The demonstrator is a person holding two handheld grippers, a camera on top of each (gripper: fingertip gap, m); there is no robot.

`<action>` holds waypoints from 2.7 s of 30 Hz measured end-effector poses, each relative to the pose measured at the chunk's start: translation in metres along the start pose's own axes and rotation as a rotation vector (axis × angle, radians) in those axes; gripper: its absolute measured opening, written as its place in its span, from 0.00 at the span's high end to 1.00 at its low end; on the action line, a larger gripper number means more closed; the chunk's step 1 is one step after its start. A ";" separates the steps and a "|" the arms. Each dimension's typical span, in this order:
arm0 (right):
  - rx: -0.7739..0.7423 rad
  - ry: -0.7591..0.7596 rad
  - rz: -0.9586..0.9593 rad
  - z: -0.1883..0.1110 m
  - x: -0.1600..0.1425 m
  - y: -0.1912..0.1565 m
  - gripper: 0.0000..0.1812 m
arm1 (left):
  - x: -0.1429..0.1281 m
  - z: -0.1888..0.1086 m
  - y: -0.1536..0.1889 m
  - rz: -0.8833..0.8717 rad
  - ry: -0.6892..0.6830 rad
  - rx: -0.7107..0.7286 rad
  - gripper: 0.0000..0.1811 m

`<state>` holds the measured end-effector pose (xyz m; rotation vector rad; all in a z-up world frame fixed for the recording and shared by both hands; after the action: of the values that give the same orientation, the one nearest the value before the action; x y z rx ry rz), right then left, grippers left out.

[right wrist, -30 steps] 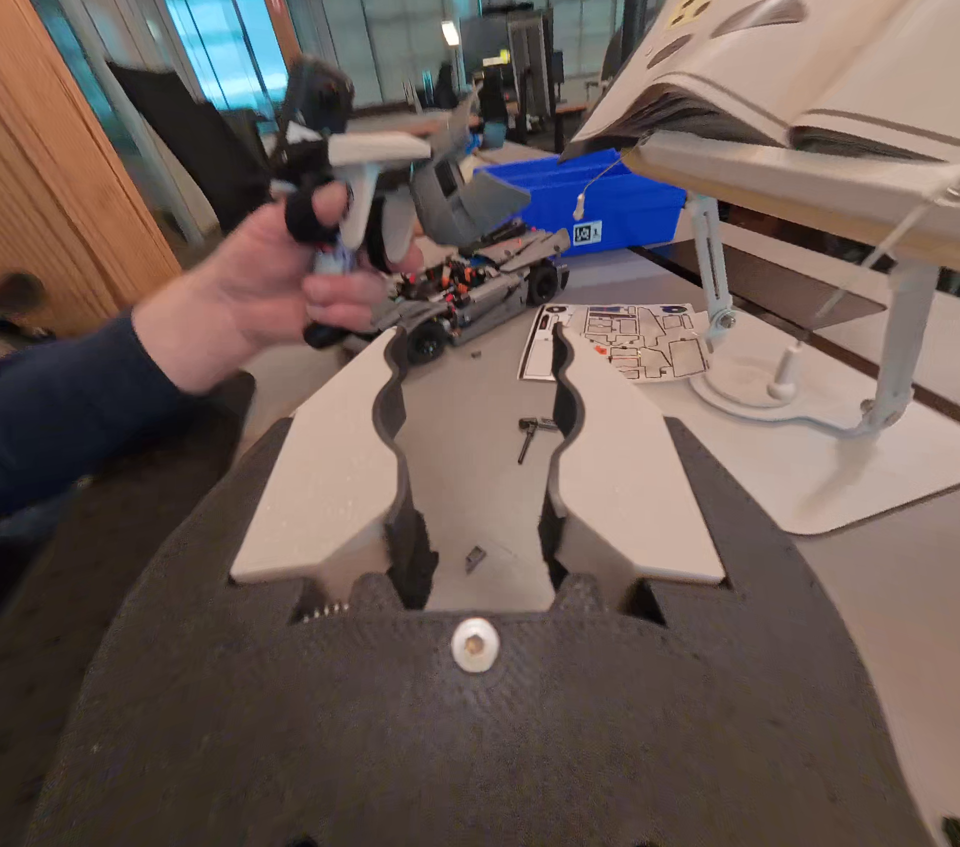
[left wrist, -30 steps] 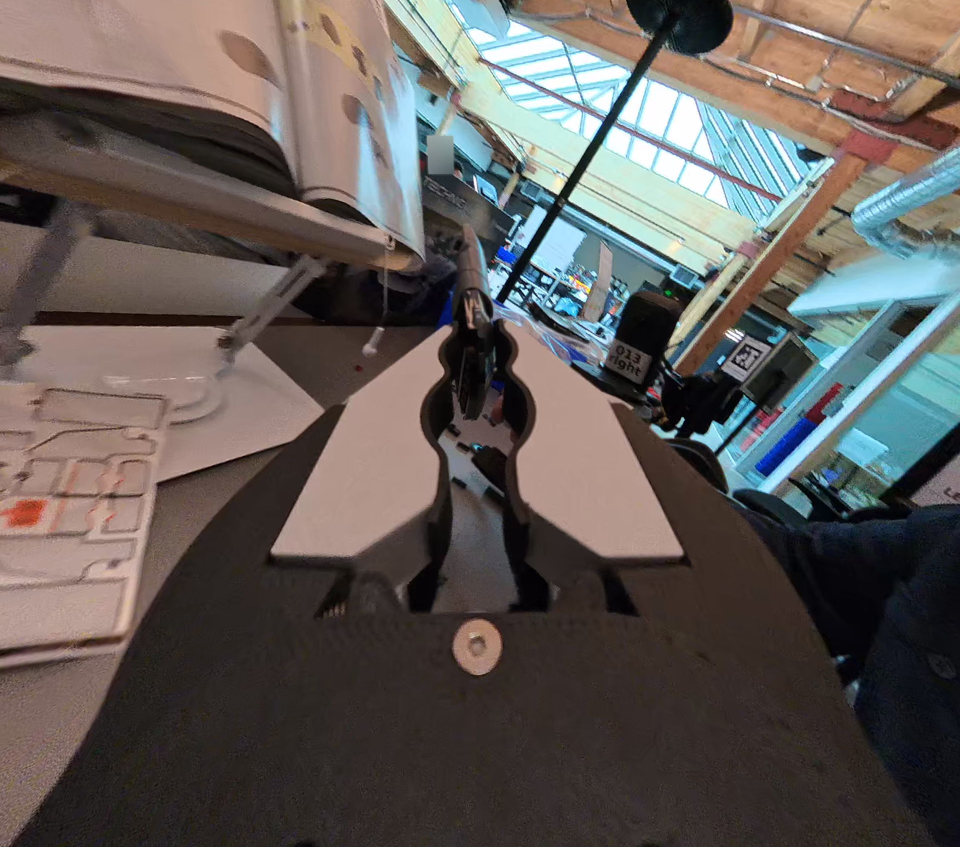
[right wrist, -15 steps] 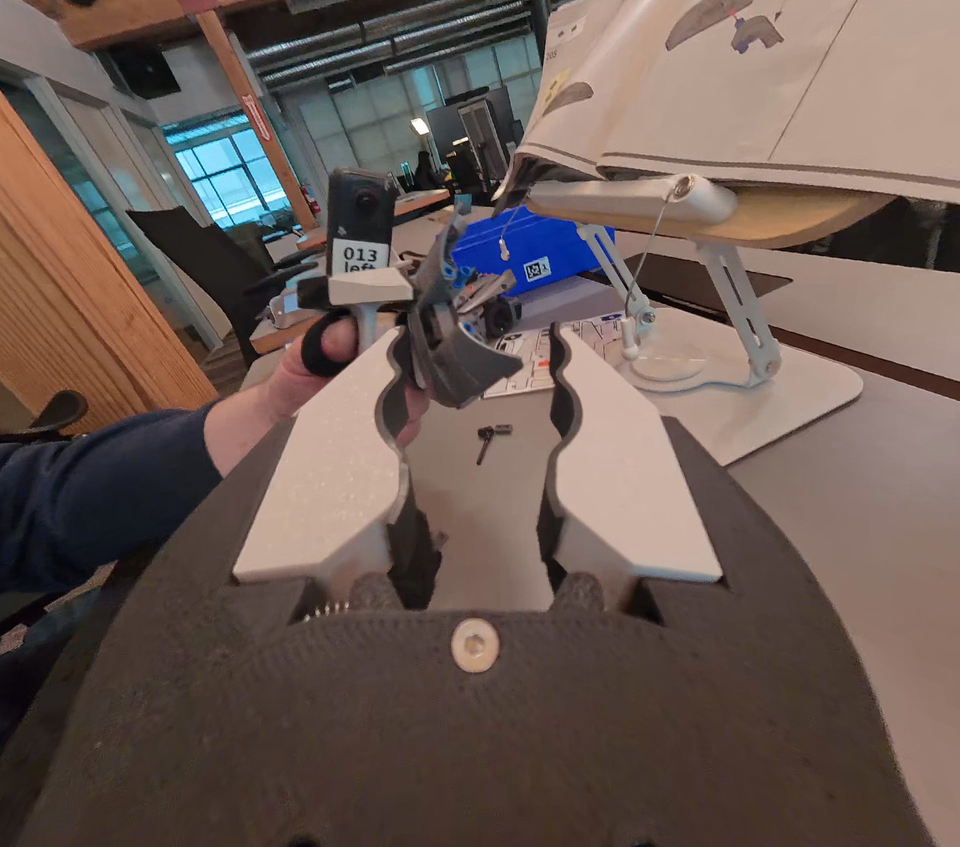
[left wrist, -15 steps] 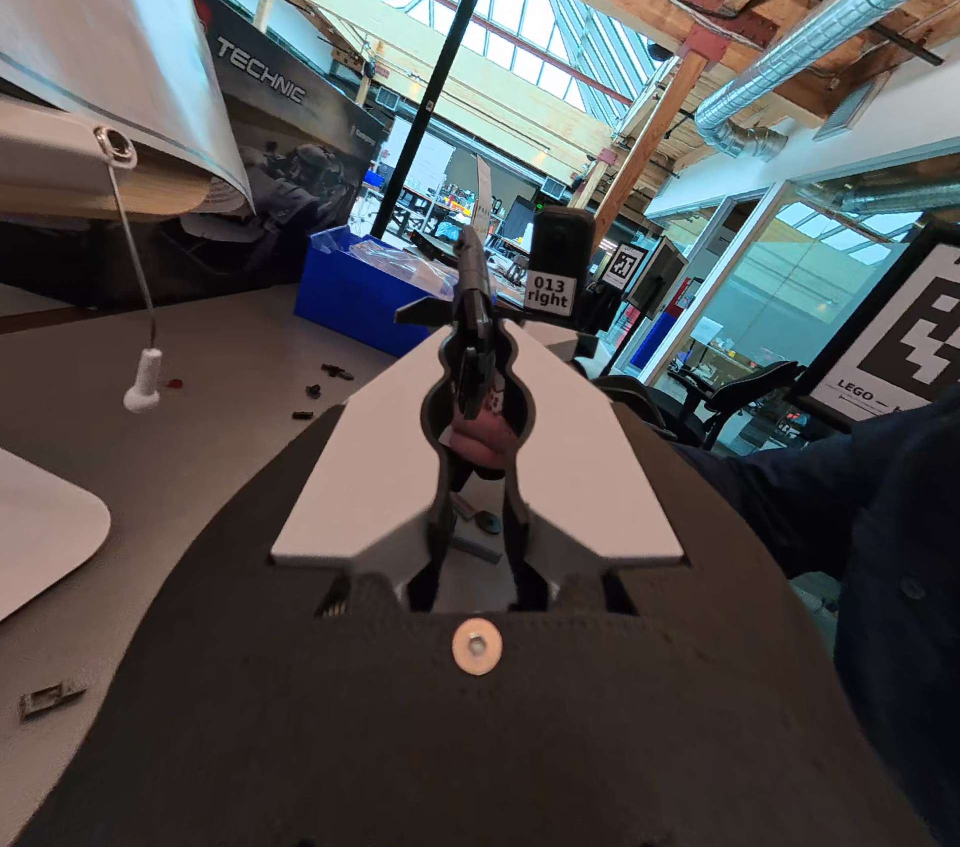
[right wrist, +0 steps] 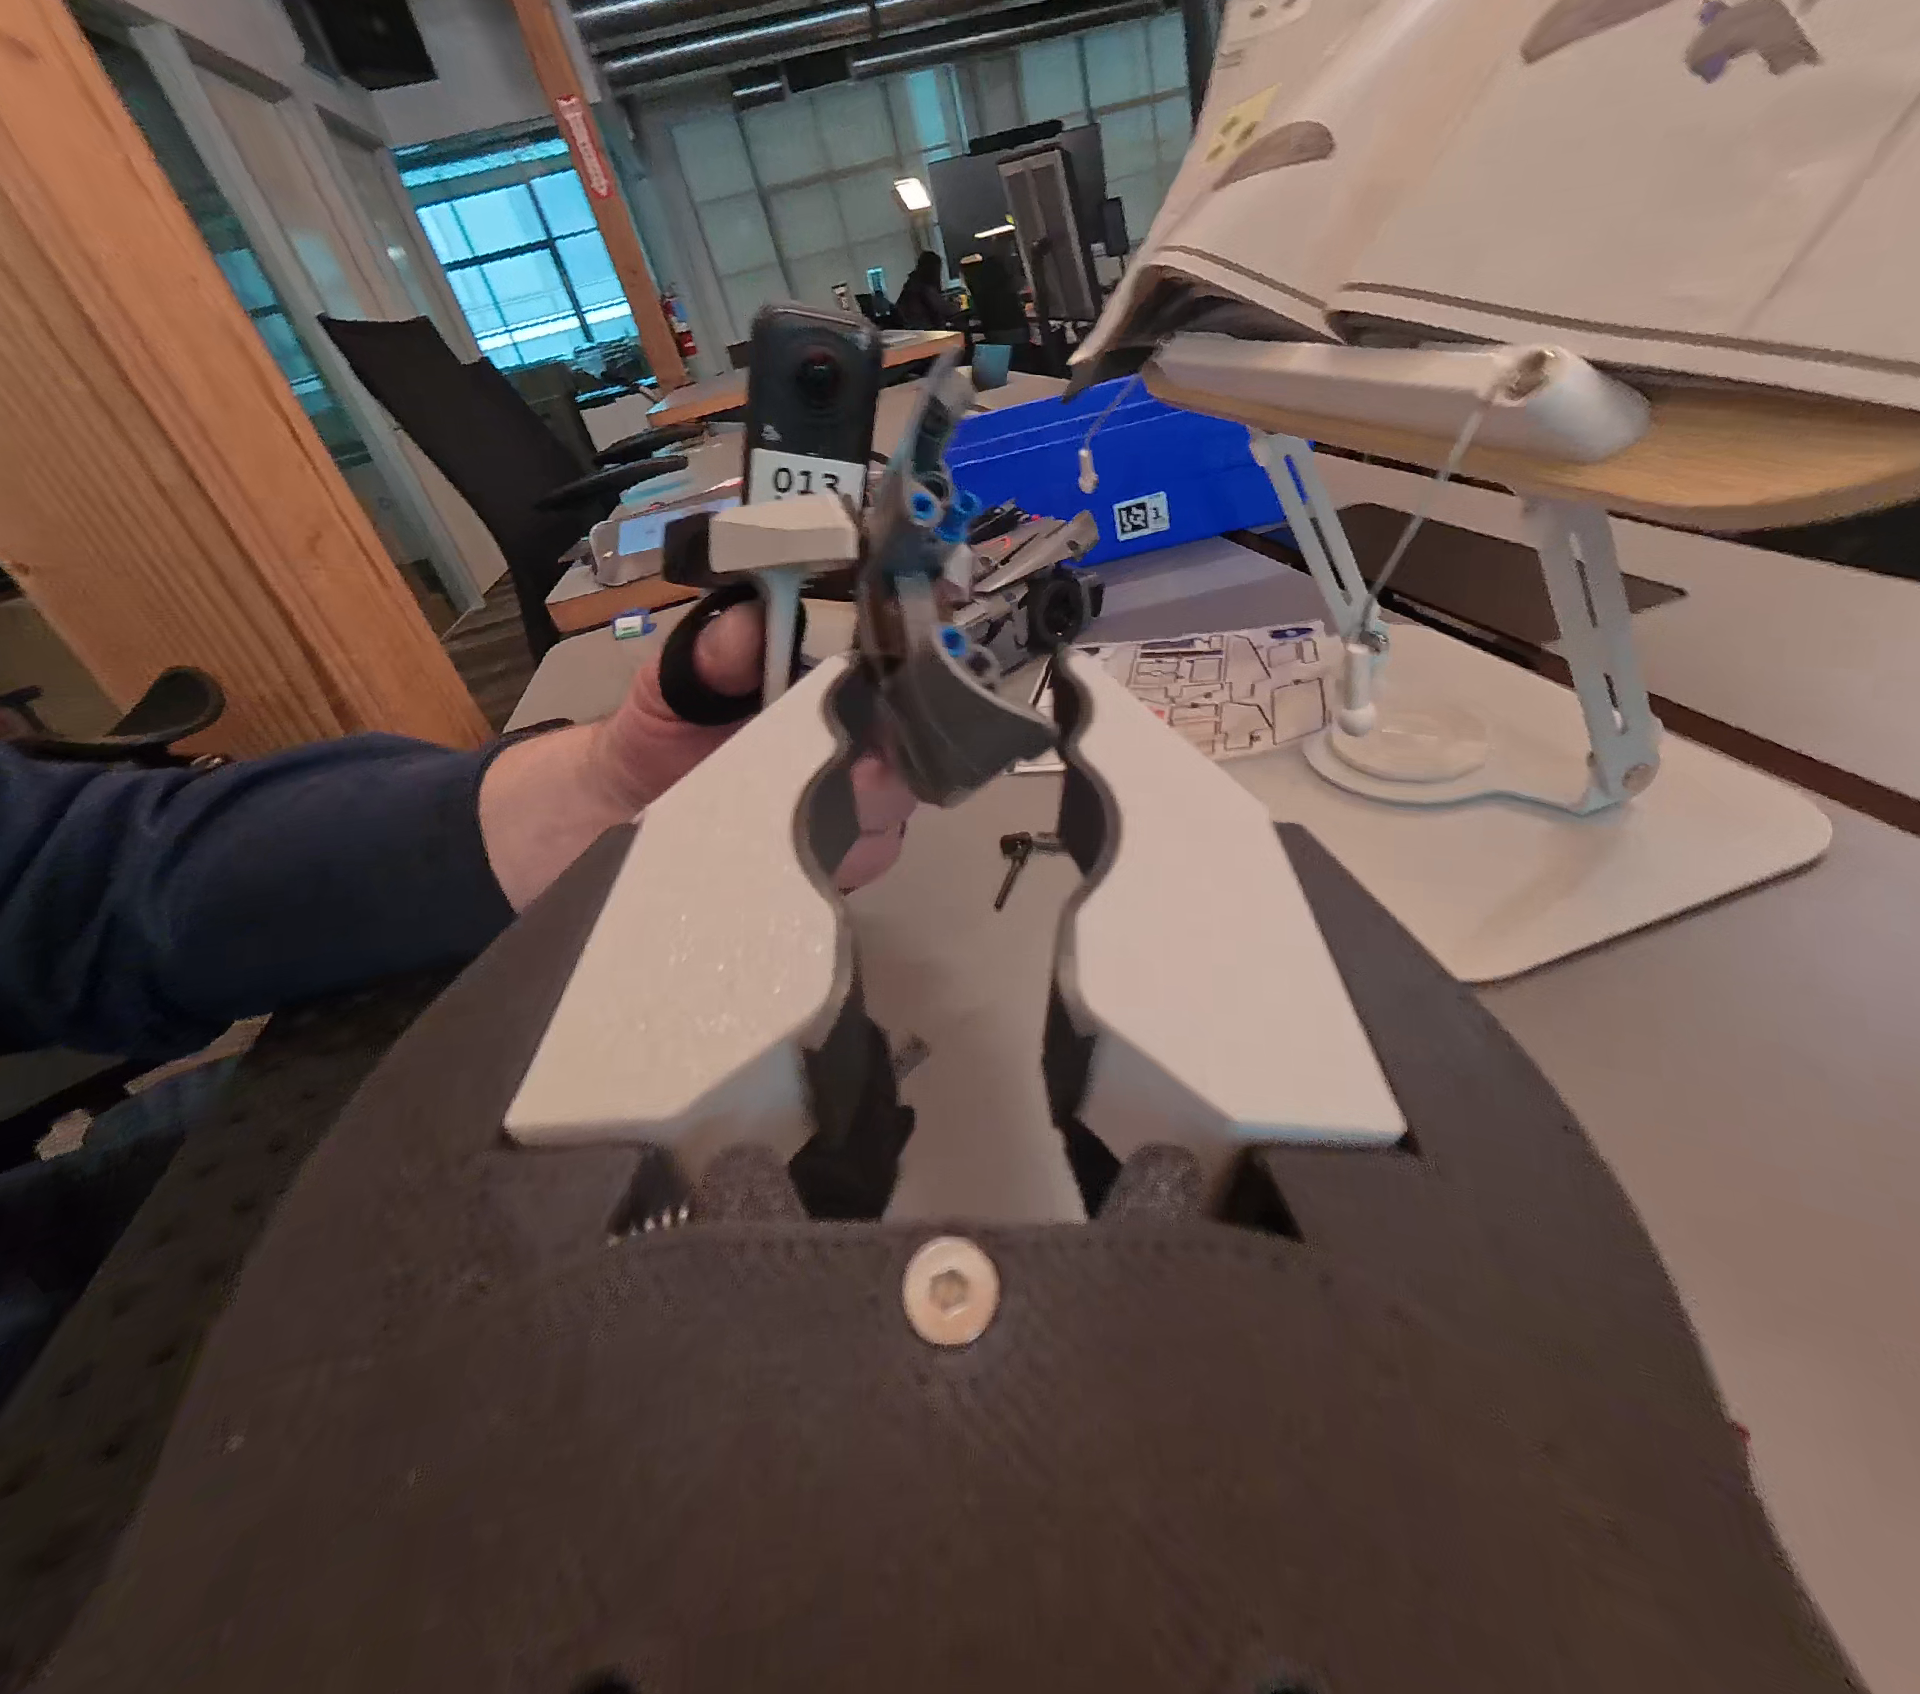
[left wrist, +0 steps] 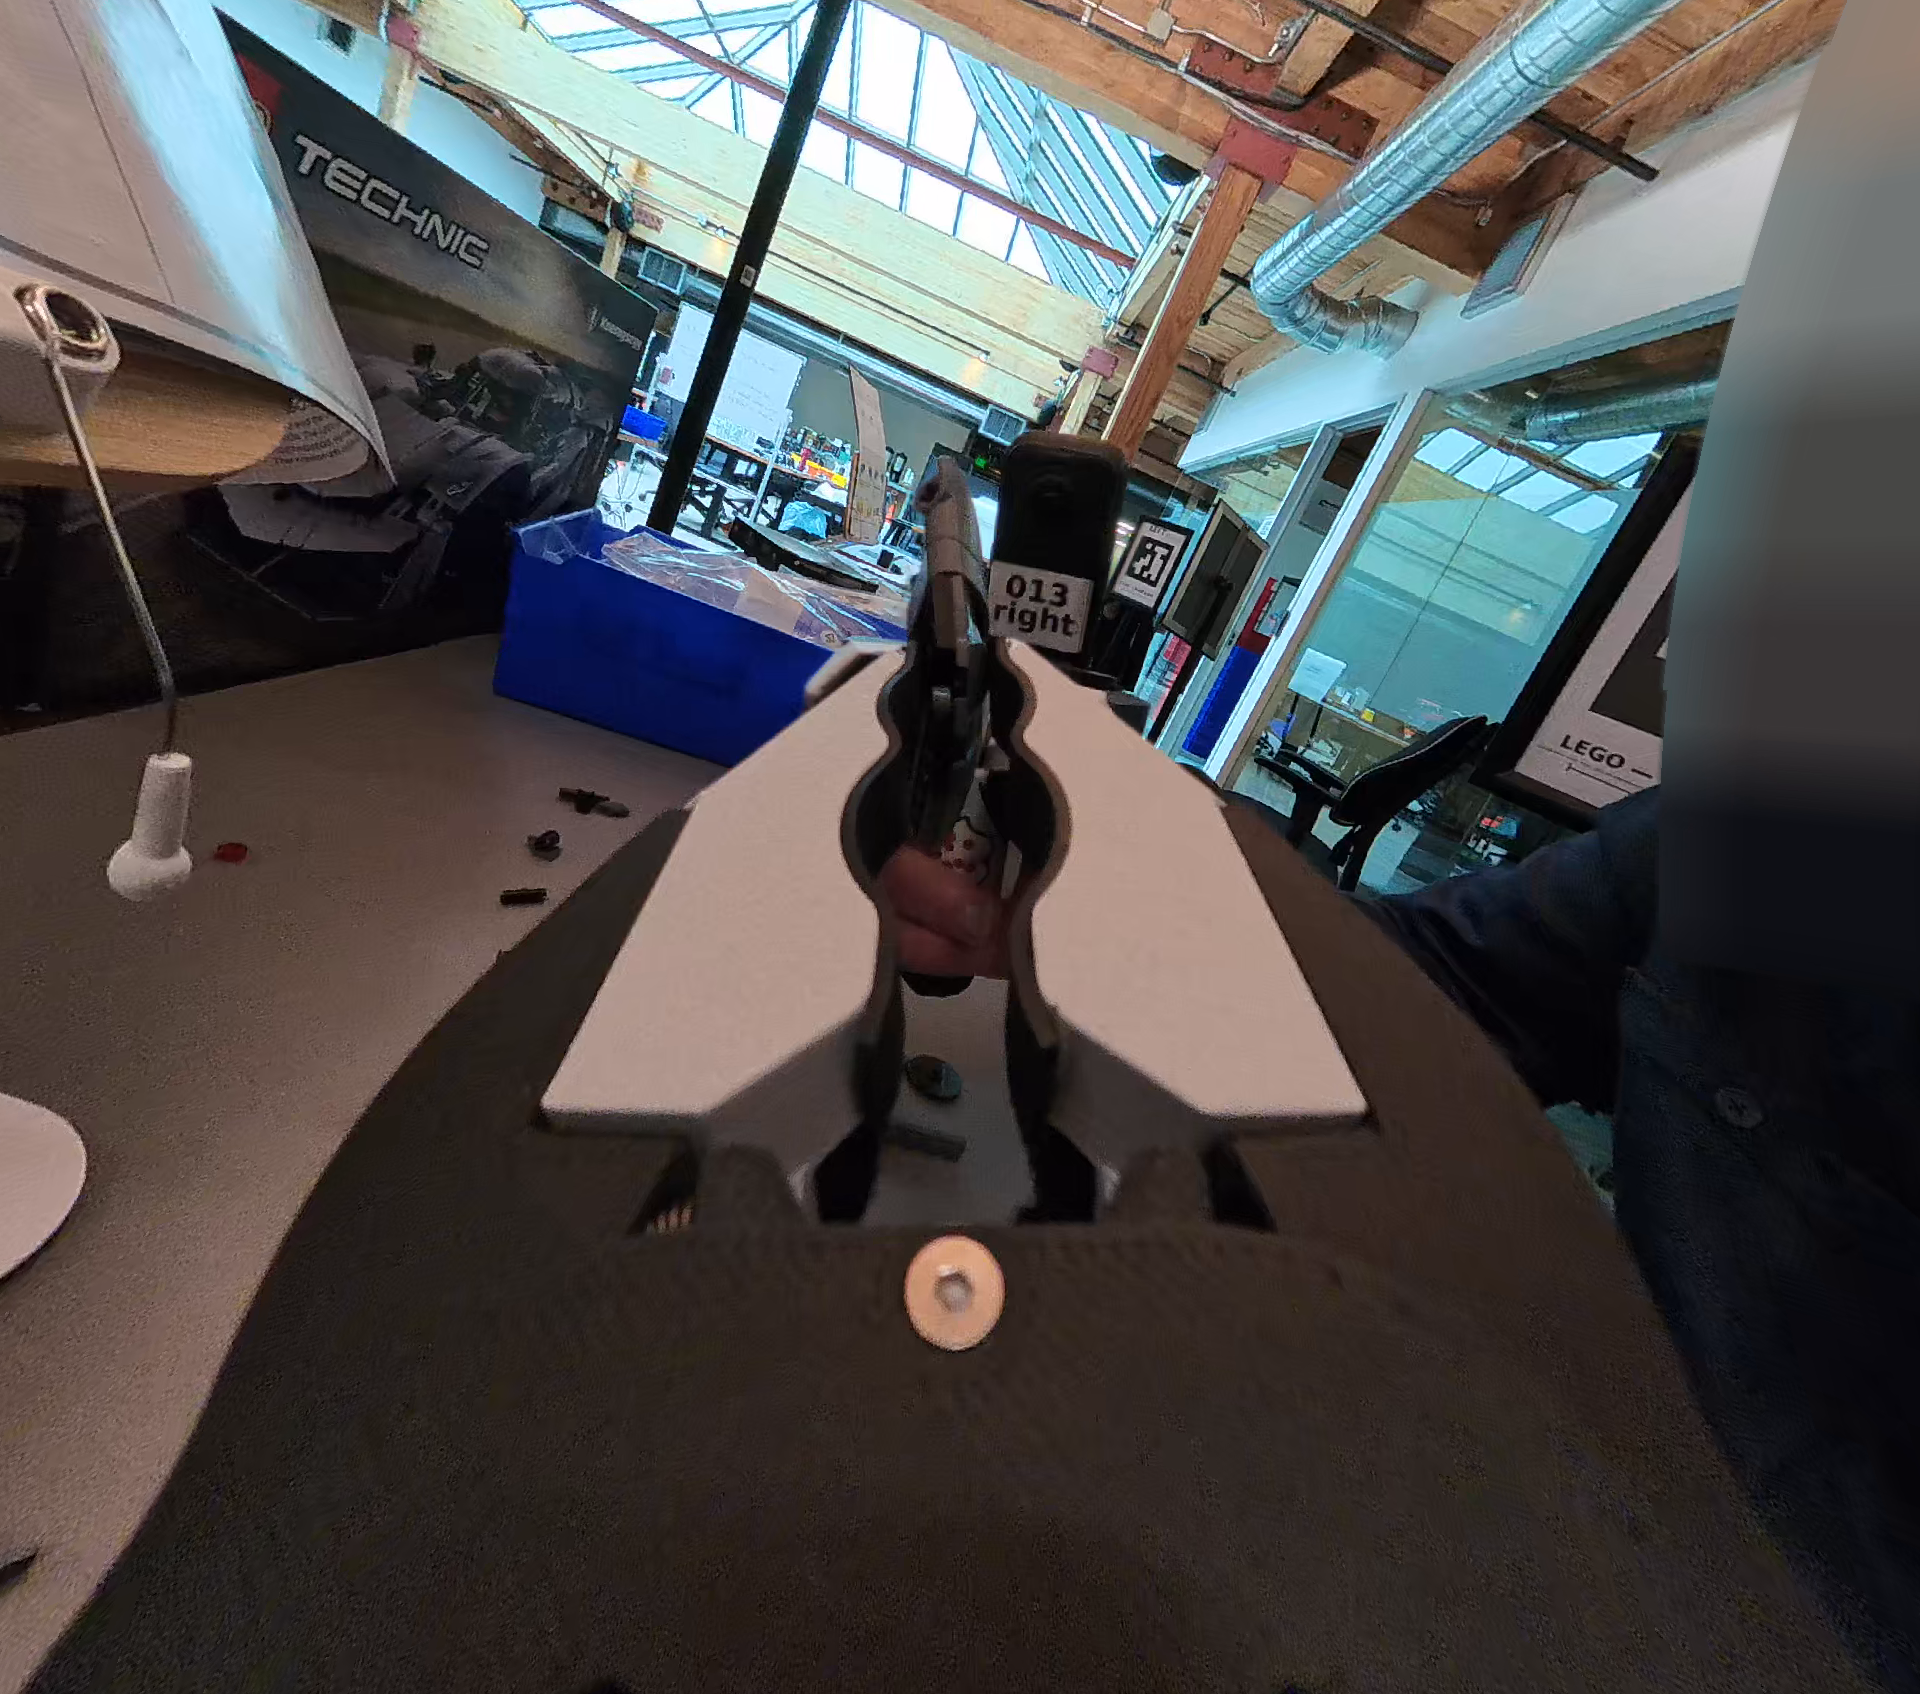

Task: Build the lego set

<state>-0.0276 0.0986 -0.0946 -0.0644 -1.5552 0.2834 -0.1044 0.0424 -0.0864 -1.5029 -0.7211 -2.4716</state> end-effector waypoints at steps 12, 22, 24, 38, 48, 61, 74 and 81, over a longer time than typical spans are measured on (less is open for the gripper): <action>-0.260 0.029 -0.567 -0.003 0.006 -0.016 0.92 | 0.002 -0.011 -0.010 0.060 -0.004 0.080 0.90; -0.376 0.014 -0.747 -0.002 0.004 -0.016 0.92 | 0.002 -0.014 -0.013 0.113 -0.037 0.137 0.88; -0.383 0.015 -0.765 -0.002 0.004 -0.016 0.92 | 0.002 -0.014 -0.013 0.113 -0.038 0.138 0.88; -0.397 -0.003 -0.804 -0.002 0.003 -0.014 0.92 | 0.006 -0.019 -0.009 0.223 -0.113 0.203 0.85; -0.244 -0.090 -0.700 -0.004 -0.008 -0.008 0.92 | 0.004 -0.018 -0.001 0.331 -0.265 0.237 0.81; -0.255 -0.170 -0.755 -0.001 -0.021 -0.003 0.92 | -0.007 -0.017 -0.008 0.337 -0.358 0.288 0.82; -0.201 -0.352 -0.676 0.005 -0.050 0.007 0.92 | -0.029 -0.028 -0.027 0.162 -0.489 0.341 0.82; -0.209 -0.357 -0.685 0.005 -0.051 0.007 0.93 | -0.040 -0.028 -0.033 0.144 -0.552 0.359 0.89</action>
<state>-0.0332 0.0931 -0.1455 0.3689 -1.8543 -0.4310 -0.1196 0.0529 -0.1425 -2.0056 -1.0283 -1.7052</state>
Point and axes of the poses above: each gripper's, where its closed fingertips meet, z out along the fingers, x out of its top, y = z × x across the jaws, the point moved 5 cm from there along -z, back along the fingers, and after that the axes turned 13 degrees about -x, right-handed, at the moved point
